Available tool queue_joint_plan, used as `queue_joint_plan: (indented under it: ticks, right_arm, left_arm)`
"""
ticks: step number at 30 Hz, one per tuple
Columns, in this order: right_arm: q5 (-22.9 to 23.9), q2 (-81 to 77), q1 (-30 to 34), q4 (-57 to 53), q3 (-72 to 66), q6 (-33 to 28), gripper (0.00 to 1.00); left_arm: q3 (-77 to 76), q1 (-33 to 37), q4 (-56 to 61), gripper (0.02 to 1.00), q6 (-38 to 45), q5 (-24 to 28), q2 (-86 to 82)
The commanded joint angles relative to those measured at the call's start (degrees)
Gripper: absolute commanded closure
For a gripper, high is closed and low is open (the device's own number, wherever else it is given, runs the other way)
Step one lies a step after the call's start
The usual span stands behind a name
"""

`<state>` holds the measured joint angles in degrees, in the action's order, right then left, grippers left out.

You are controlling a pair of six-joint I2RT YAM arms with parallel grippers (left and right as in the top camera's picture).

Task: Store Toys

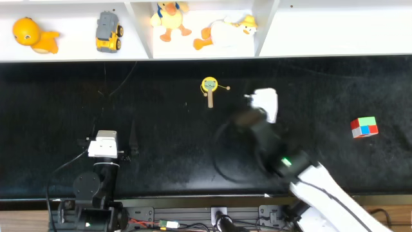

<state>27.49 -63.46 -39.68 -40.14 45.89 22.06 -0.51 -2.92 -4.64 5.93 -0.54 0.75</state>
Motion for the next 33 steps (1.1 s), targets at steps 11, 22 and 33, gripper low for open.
queue_joint_plan:
  ticks: [11,22,33]
  right_arm:
    - [-9.0,-32.4,-2.5,-1.5,26.2,5.8,0.005]
    - [-8.6,-44.3,-2.7,1.3,31.4,14.2,0.007]
    - [-8.4,-48.9,-1.9,2.1,31.4,14.2,0.014]
  left_arm:
    - [0.1,0.0,-0.2,0.02,-0.2,-0.5,-0.6]
    - [0.1,0.0,-0.2,0.02,-0.2,-0.5,-0.6]
    - [0.1,0.0,-0.2,0.02,-0.2,-0.5,-0.6]
